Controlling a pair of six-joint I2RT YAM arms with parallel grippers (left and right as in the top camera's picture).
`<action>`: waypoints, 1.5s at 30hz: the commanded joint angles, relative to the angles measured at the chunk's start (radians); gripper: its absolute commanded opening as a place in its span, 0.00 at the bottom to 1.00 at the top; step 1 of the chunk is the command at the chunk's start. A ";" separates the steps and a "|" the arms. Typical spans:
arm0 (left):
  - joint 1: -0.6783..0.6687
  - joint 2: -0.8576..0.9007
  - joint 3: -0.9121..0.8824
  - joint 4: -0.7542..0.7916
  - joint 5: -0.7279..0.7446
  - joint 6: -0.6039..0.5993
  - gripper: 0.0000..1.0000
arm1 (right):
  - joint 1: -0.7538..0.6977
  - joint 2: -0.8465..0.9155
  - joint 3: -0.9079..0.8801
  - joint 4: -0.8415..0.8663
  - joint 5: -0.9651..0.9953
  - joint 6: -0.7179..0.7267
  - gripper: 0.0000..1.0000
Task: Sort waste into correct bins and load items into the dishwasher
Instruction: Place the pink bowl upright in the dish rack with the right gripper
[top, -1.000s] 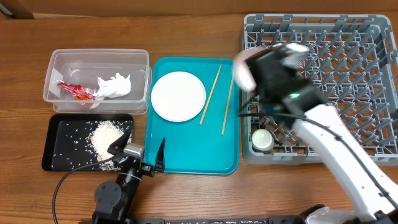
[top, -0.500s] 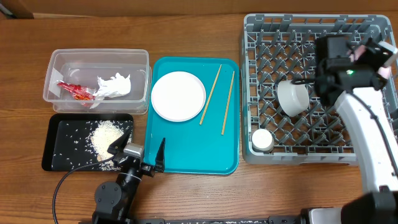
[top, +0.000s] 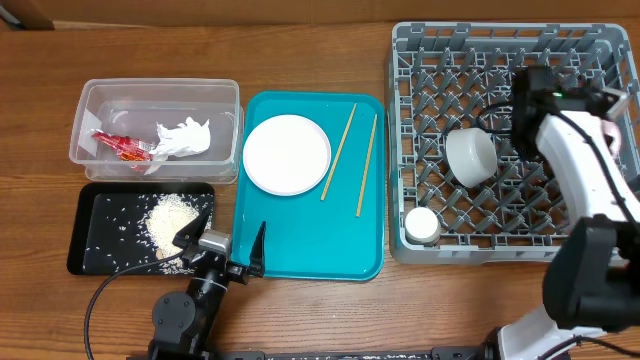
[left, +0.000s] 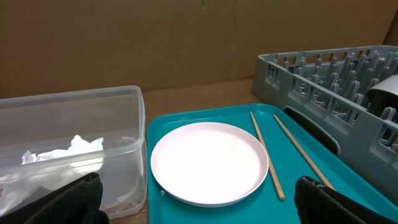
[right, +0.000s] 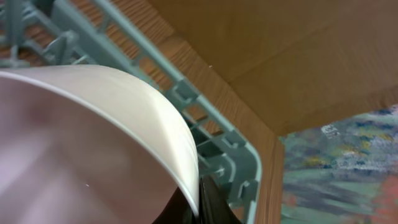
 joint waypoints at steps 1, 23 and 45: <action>0.005 -0.005 -0.003 -0.003 0.000 0.000 1.00 | 0.049 0.032 -0.001 -0.001 -0.011 0.000 0.04; 0.005 -0.005 -0.003 -0.003 0.000 0.000 1.00 | 0.017 0.068 0.000 -0.010 0.106 0.000 0.04; 0.005 -0.005 -0.003 -0.003 0.000 0.000 1.00 | 0.267 0.008 0.188 -0.229 -0.397 0.164 0.61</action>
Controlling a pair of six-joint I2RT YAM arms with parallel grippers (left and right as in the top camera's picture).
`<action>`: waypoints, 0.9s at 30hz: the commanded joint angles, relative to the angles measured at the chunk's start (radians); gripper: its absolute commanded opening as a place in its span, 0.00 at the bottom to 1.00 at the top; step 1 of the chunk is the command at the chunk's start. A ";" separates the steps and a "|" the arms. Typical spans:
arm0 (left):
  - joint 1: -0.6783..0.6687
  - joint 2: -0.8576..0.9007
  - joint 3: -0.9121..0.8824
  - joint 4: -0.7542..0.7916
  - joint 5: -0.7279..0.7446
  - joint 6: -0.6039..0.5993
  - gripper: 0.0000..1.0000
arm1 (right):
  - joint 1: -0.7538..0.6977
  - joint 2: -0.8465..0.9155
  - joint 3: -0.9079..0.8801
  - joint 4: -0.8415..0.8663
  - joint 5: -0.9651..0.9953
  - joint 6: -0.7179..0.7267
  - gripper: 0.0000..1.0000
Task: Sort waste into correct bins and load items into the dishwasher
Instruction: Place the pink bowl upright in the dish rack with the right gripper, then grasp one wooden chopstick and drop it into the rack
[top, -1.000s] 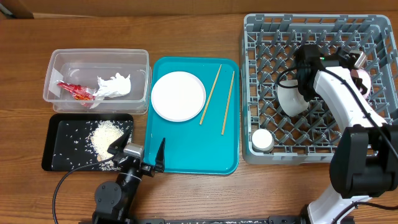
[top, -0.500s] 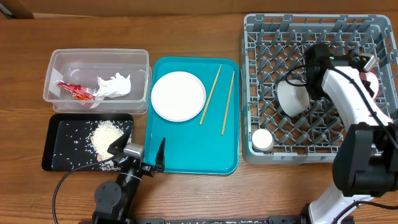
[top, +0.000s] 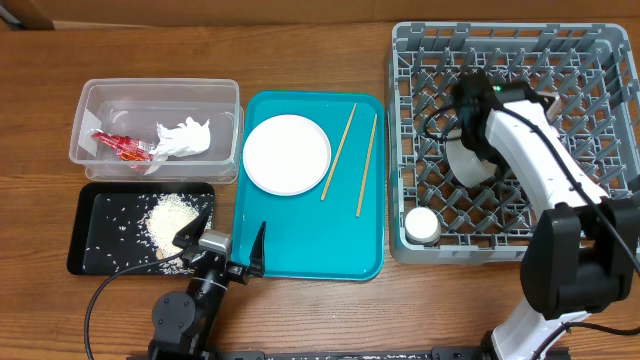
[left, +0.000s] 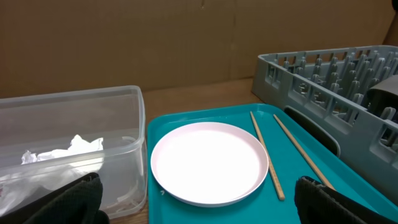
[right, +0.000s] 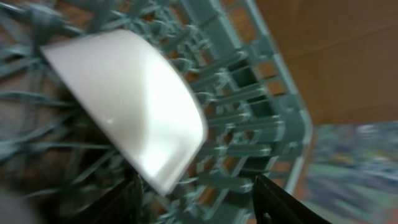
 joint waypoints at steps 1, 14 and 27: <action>0.005 -0.005 -0.003 -0.003 0.000 0.000 1.00 | 0.087 -0.071 0.130 -0.024 -0.255 0.043 0.62; 0.005 -0.005 -0.003 -0.003 0.000 0.000 1.00 | 0.443 -0.050 0.137 0.308 -1.008 -0.212 0.56; 0.005 -0.005 -0.003 -0.003 0.000 0.000 1.00 | 0.436 0.219 0.130 0.367 -0.696 -0.026 0.43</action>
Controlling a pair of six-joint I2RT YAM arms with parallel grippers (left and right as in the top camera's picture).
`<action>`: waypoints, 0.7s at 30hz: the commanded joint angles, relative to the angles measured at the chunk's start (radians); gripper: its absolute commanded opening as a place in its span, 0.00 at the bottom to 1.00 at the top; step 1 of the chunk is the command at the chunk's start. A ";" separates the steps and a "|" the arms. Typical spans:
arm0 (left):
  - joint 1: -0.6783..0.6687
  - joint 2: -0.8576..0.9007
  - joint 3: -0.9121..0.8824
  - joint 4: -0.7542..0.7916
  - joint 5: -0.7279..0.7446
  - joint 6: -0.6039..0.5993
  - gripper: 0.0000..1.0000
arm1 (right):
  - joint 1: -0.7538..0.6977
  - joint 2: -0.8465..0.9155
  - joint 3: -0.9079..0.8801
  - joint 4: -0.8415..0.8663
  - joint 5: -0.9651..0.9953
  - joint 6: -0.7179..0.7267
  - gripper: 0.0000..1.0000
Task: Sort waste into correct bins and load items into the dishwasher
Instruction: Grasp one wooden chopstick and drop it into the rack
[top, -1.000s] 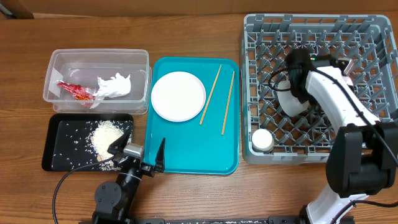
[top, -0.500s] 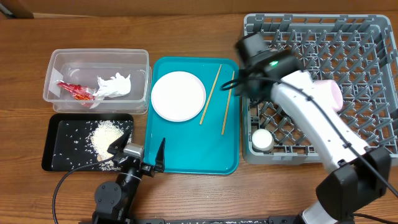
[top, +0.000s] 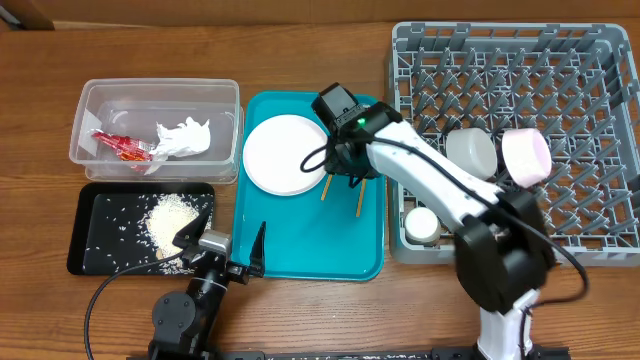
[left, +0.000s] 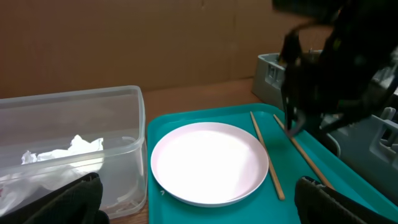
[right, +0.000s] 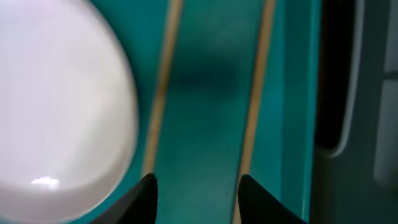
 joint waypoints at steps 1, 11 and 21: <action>0.005 -0.005 -0.003 -0.003 0.000 0.000 1.00 | -0.039 0.063 -0.005 -0.003 0.101 0.026 0.43; 0.005 -0.005 -0.003 -0.003 0.000 0.000 1.00 | -0.057 0.149 -0.006 -0.011 -0.078 -0.185 0.25; 0.005 -0.005 -0.003 -0.003 0.000 0.000 1.00 | -0.043 0.042 0.045 -0.086 -0.069 -0.202 0.04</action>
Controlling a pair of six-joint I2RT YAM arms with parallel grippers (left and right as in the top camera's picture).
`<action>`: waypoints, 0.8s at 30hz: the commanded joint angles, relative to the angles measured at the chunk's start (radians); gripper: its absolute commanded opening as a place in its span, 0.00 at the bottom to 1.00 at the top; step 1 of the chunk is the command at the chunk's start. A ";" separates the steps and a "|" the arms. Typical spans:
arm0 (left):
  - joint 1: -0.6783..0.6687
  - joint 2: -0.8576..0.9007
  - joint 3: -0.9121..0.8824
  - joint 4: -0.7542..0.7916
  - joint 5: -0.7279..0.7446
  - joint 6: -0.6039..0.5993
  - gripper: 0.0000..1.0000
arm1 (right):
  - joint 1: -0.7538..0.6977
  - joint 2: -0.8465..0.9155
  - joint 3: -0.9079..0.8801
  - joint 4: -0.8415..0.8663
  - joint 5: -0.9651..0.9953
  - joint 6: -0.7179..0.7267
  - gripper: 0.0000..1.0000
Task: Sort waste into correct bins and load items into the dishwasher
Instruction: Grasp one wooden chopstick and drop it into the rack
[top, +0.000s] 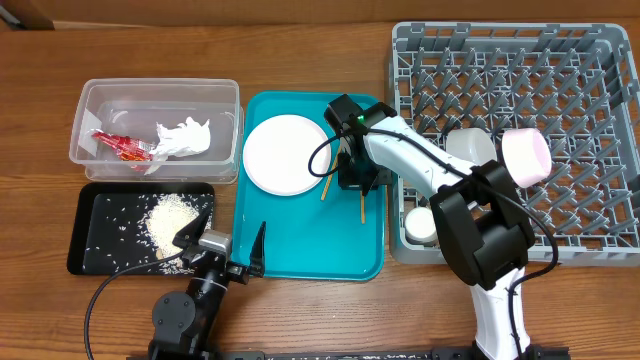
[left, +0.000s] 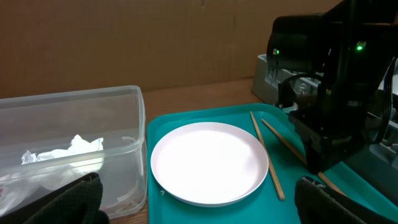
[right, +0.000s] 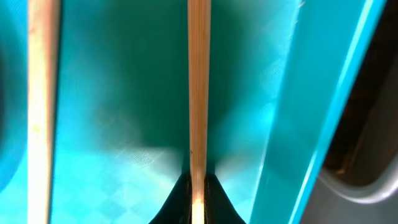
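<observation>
Two wooden chopsticks lie on the teal tray (top: 300, 235) beside a white plate (top: 287, 153). My right gripper (top: 358, 183) is down on the tray, shut on the right chopstick (right: 198, 93), which runs straight out between its fingertips in the right wrist view. The left chopstick (right: 43, 93) lies free beside it, near the plate (left: 209, 162). The tray's raised rim (right: 323, 93) is just to the right of the gripper. My left gripper (top: 222, 250) rests open at the table's front edge with nothing between its fingers.
A grey dish rack (top: 600, 60) on the right holds a white bowl (top: 470, 150), a pink cup (top: 525, 153) and a small white cup (top: 420, 222). A clear bin (top: 100, 95) with wrappers stands far left, and a black tray (top: 100, 245) holds rice.
My right gripper was open over the two chopsticks beside the plate. It is now lower on the tray and shut on the right chopstick, which has turned slightly. The left arm has not moved.
My right gripper was shut on the white bowl's rim inside the rack. Then it was open, with the bowl left lying in the rack. Then it was over the tray, open above the chopsticks, and now it grips the right one.
</observation>
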 joint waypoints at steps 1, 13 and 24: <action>0.005 -0.005 -0.003 -0.003 0.000 0.000 1.00 | 0.006 -0.122 0.059 -0.009 0.025 -0.025 0.04; 0.005 -0.005 -0.003 -0.003 0.000 0.000 1.00 | -0.139 -0.318 0.071 0.018 0.307 -0.143 0.04; 0.005 -0.005 -0.003 -0.003 0.000 0.000 1.00 | -0.172 -0.275 0.036 0.005 0.144 -0.223 0.40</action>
